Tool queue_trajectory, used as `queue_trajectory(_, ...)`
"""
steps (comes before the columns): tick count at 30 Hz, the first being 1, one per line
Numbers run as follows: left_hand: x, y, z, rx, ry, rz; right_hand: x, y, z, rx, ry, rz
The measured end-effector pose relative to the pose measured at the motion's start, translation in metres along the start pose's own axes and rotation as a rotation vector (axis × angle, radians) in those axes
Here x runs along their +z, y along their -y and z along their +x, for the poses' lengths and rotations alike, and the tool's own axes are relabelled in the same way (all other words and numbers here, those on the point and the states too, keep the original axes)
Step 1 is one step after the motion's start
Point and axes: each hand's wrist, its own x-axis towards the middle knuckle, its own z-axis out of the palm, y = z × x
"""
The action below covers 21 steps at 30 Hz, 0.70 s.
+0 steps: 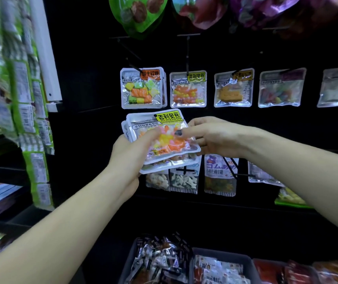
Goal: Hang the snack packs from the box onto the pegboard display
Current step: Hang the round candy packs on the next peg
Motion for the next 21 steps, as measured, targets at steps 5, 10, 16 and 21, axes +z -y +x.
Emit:
queue_trajectory(5,-0.005,-0.006,-0.007,-0.029,0.023,-0.012,0.001,0.005,-0.011,-0.009,-0.006,0.044)
queue_trajectory(10,-0.01,-0.006,-0.004,-0.006,-0.025,-0.011,-0.003,0.011,-0.012,-0.16,-0.148,0.186)
queue_trajectory(16,-0.016,-0.008,0.0,0.026,-0.041,-0.007,-0.017,0.032,-0.002,-0.445,-0.438,0.264)
queue_trajectory(21,-0.015,-0.007,0.002,0.053,-0.034,-0.006,-0.02,0.038,0.012,-0.461,-0.556,0.266)
